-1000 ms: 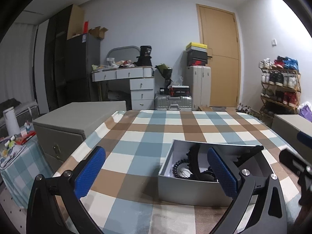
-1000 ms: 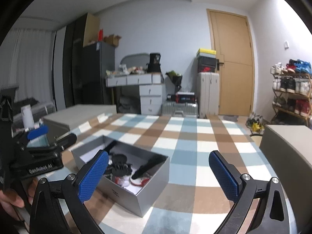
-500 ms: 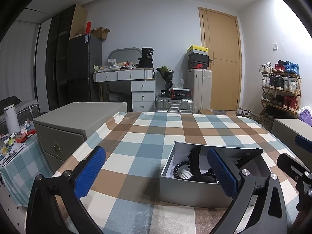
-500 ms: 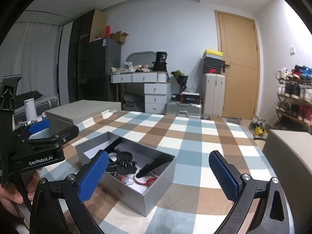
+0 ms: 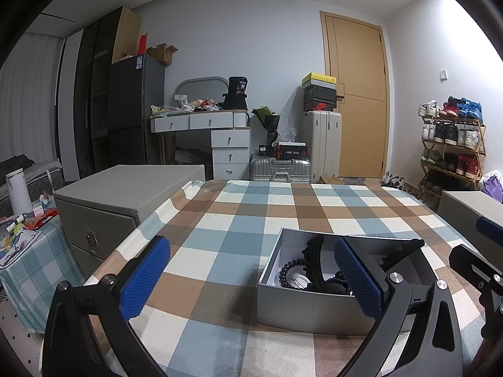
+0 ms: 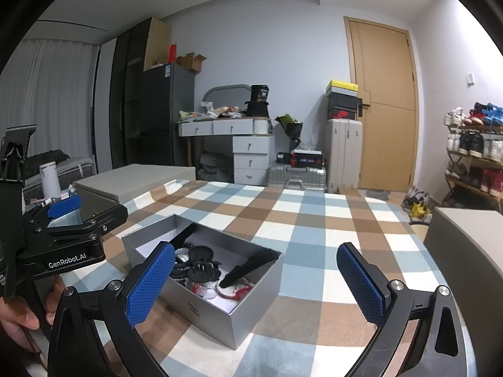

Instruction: Organize jewelry

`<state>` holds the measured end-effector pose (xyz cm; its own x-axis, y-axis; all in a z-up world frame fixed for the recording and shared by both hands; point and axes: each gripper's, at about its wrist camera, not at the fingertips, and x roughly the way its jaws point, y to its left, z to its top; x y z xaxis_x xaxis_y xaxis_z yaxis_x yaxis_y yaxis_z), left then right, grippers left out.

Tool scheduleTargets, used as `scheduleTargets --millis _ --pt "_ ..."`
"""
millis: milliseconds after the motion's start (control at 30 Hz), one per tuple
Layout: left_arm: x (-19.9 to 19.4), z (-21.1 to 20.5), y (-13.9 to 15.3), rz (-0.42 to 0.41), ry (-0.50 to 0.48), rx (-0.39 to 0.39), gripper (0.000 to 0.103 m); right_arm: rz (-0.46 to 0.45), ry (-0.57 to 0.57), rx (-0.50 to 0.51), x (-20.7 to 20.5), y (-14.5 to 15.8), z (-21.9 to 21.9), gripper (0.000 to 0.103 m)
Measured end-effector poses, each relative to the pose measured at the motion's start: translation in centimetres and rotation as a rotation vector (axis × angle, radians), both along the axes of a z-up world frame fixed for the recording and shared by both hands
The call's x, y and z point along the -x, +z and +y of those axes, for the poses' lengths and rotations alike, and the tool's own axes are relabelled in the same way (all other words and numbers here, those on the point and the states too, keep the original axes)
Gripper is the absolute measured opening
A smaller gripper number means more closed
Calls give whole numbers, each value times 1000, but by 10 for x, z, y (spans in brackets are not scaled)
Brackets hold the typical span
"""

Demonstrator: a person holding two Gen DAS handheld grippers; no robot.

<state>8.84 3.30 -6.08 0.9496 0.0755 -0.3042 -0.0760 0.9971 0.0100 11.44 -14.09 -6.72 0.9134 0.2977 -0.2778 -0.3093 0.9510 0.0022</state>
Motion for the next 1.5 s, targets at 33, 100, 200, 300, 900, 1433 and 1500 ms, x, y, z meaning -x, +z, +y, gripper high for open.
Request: scheduleTargets --millis 33,100,200,300,900,1433,1500 --pt "0 0 0 0 0 0 102 0 0 0 0 0 0 103" --pt "2 -1 1 1 0 -1 102 0 0 0 0 0 0 103" --pt "1 -1 0 3 -5 -2 102 0 0 0 0 0 0 103" --pt "2 -2 1 3 -5 -1 102 0 0 0 0 0 0 103" --pt "3 -2 3 4 -7 -1 102 0 0 0 0 0 0 103" --pt "-2 -1 2 7 -11 0 102 2 -3 0 0 0 -1 103" --pt "-2 -2 3 7 -15 0 102 2 -3 0 0 0 -1 103"
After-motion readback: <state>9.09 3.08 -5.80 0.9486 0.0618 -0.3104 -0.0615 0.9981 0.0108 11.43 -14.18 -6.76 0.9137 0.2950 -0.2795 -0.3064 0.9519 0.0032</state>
